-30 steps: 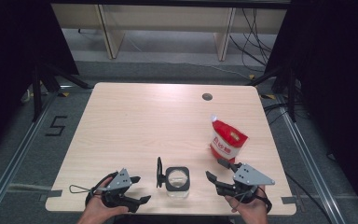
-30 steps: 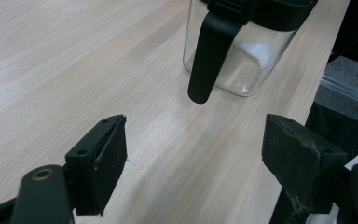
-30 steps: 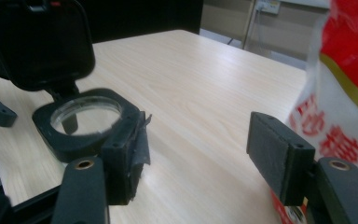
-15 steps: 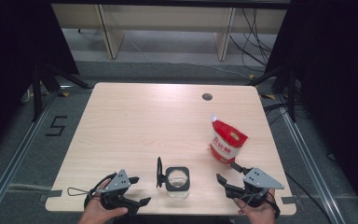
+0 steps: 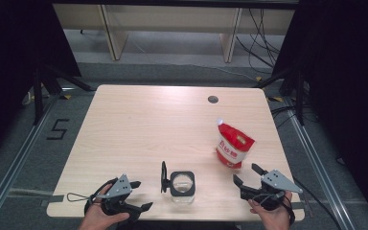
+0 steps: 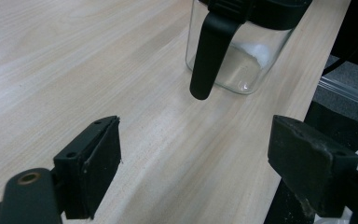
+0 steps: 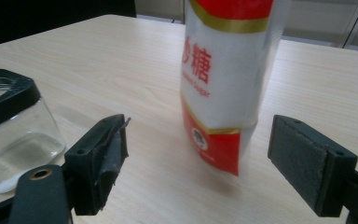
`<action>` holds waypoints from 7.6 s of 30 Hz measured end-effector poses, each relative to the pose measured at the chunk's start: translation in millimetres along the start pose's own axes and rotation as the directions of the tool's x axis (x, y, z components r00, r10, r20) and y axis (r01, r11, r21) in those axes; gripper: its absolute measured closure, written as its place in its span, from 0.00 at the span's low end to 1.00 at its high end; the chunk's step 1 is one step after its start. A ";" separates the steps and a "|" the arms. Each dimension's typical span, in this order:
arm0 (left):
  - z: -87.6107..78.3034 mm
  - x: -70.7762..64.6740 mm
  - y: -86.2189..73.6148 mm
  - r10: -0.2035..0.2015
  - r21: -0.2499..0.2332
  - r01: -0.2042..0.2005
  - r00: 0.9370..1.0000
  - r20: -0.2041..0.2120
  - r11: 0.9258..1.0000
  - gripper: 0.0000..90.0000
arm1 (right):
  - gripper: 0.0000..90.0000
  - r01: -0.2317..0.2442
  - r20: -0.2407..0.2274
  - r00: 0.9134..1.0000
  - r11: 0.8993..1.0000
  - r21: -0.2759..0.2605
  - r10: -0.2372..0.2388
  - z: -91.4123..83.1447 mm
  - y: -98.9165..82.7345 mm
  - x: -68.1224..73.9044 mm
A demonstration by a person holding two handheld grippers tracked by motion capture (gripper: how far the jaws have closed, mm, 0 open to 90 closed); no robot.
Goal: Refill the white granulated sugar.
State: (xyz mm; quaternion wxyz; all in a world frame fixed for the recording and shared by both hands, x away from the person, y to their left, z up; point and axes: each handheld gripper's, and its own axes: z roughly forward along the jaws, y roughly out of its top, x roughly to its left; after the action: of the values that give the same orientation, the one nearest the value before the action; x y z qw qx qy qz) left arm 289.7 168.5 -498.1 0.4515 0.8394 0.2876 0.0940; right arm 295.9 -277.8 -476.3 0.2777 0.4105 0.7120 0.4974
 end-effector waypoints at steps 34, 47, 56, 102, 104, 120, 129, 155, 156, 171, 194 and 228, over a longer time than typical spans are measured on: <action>6.2 1.1 1.5 0.053 0.027 -0.053 0.999 -0.002 0.998 0.20 | 0.21 -0.007 -0.056 0.998 0.997 -0.072 0.003 79.2 -3.9 -33.1; 7.4 -1.0 -0.1 0.011 0.010 -0.011 1.000 -0.002 1.000 0.21 | 0.20 0.000 -0.051 0.999 0.993 -0.121 -0.006 92.7 -6.3 -34.4; 6.3 1.9 0.6 0.066 0.022 -0.066 0.998 -0.003 0.998 0.21 | 0.26 0.029 -0.083 0.996 0.992 -0.125 -0.039 98.8 -5.1 -35.0; 6.5 -0.2 -0.2 -0.005 -0.005 0.005 1.000 -0.007 1.000 0.21 | 0.46 0.321 -0.004 0.946 0.937 -0.136 -0.325 52.1 32.9 -5.5; 6.8 0.1 -1.1 0.000 -0.009 -0.001 1.000 -0.009 1.000 0.21 | 0.46 0.343 -0.007 0.938 0.930 -0.132 -0.347 47.0 34.0 2.6; 7.0 1.4 -0.2 0.033 0.000 -0.033 0.999 0.000 0.999 0.21 | 0.46 0.623 0.016 0.782 0.781 -0.036 -0.623 6.8 33.9 55.0; 7.6 1.4 -0.8 0.037 0.002 -0.037 0.999 -0.010 0.999 0.21 | 0.46 0.809 0.064 0.582 0.585 0.054 -0.811 -9.1 26.9 73.6; 8.7 -0.7 -1.3 0.015 0.004 -0.015 1.000 -0.008 1.000 0.20 | 0.47 0.954 0.113 0.173 0.195 0.227 -0.978 -7.3 10.8 102.0; 8.6 -0.5 -1.1 0.019 0.004 -0.019 1.000 -0.007 1.000 0.20 | 0.47 0.975 0.098 0.070 0.089 0.202 -0.993 -5.8 17.8 101.3; 9.0 -1.1 -1.2 0.014 0.005 -0.014 1.000 -0.002 1.000 0.20 | 0.47 0.965 0.105 -0.045 -0.016 0.264 -0.993 -3.6 10.6 104.0; 9.2 -1.6 -1.4 0.012 0.002 -0.012 1.000 -0.001 1.000 0.20 | 0.48 0.962 0.099 -0.020 0.008 0.271 -0.995 -4.4 8.8 103.4; 8.2 -0.6 -1.2 0.023 0.005 -0.023 1.000 -0.007 1.000 0.20 | 0.48 0.954 0.104 -0.083 -0.049 0.297 -0.991 -5.0 7.0 104.6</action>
State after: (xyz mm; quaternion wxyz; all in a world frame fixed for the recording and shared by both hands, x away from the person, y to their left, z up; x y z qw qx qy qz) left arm 292.2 163.0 -503.7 0.4472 0.8434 0.2798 0.1015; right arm 240.9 -189.0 -466.6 0.6236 -0.1466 0.7673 0.0294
